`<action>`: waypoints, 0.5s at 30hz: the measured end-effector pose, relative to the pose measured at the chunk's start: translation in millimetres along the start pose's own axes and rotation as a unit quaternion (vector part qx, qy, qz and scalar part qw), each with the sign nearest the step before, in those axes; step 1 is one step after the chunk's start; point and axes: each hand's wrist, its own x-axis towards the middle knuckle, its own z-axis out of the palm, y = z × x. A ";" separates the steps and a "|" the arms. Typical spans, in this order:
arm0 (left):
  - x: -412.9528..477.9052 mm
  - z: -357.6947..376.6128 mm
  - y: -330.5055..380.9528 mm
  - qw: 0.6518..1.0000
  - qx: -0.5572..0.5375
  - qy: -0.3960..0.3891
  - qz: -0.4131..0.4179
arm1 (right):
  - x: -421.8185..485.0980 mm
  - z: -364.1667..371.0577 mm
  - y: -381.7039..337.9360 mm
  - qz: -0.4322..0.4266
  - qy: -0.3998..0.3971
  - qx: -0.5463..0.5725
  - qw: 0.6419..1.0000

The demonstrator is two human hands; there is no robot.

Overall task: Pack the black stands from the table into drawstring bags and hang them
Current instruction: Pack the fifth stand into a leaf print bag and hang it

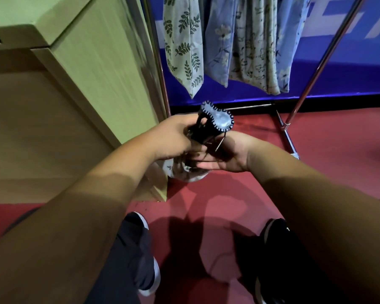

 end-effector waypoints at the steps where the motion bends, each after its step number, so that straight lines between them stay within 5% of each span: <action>1: 0.3 -0.6 -0.6 1.000 0.013 0.028 0.007 | 0.1 -0.3 -0.6 0.020 0.015 -0.051 0.998; 5: 2.3 -10.5 -2.0 0.997 0.012 0.067 -0.019 | 0.4 3.4 2.5 0.046 0.156 -0.293 0.942; 10: 0.6 -7.6 -5.3 0.993 -0.045 0.063 -0.090 | 4.5 0.7 0.1 0.032 0.265 -0.458 0.848; 12: 0.1 -6.6 -6.8 0.992 -0.054 0.055 -0.096 | 1.4 -1.7 -5.3 0.014 0.277 -0.459 0.844; 15: -1.3 -3.6 -5.8 0.992 -0.073 0.046 -0.092 | -0.2 -2.5 -9.0 -0.003 0.241 -0.392 0.888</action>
